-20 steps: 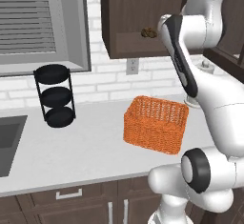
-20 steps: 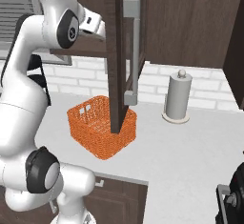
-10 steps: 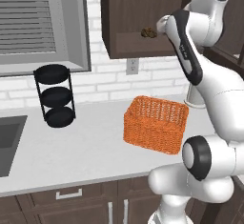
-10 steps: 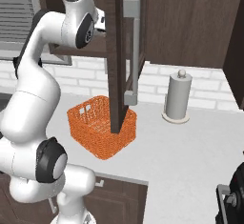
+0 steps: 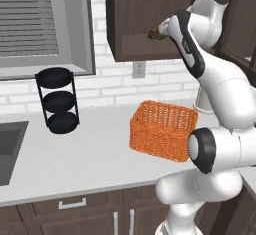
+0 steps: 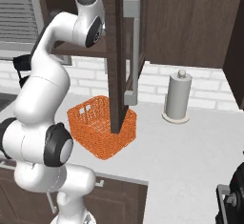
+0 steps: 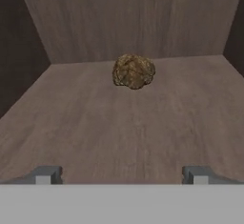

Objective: Open the cabinet, pick up the bread from the cabinet and place it in the basket. Then move the basket to the dining counter.

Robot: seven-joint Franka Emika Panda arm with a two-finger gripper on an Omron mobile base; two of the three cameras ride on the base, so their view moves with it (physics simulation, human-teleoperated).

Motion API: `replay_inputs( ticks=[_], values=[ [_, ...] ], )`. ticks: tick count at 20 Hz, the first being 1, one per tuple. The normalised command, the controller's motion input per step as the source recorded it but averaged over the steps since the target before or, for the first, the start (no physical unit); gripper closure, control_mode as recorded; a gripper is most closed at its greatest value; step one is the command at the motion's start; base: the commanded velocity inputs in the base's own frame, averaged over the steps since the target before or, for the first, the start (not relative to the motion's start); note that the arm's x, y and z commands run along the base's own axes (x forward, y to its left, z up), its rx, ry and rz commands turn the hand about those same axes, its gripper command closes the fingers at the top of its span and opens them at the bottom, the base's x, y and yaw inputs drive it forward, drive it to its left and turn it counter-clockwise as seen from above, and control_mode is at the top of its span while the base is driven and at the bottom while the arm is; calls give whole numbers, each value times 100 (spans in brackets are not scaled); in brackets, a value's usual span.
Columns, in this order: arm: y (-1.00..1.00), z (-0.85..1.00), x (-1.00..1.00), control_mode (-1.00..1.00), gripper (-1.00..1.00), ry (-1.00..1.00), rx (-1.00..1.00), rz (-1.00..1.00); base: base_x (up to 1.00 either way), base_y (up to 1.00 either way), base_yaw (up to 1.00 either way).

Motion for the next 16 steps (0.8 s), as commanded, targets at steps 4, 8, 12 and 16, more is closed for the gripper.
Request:
replay_inputs(
  ticks=[4, 8, 12, 16],
  values=[
    [0, -11, 40, -100, -100, 0, 0, 1, 0, 0, 0],
    [0, -6, 40, -100, -100, 0, 0, 0, 0, 0, 0],
    [0, -5, 32, -100, -100, 0, -1, 0, 0, 0, 0],
    [0, -4, 32, -100, -100, 0, 0, 0, 0, 0, 0]
  ],
)
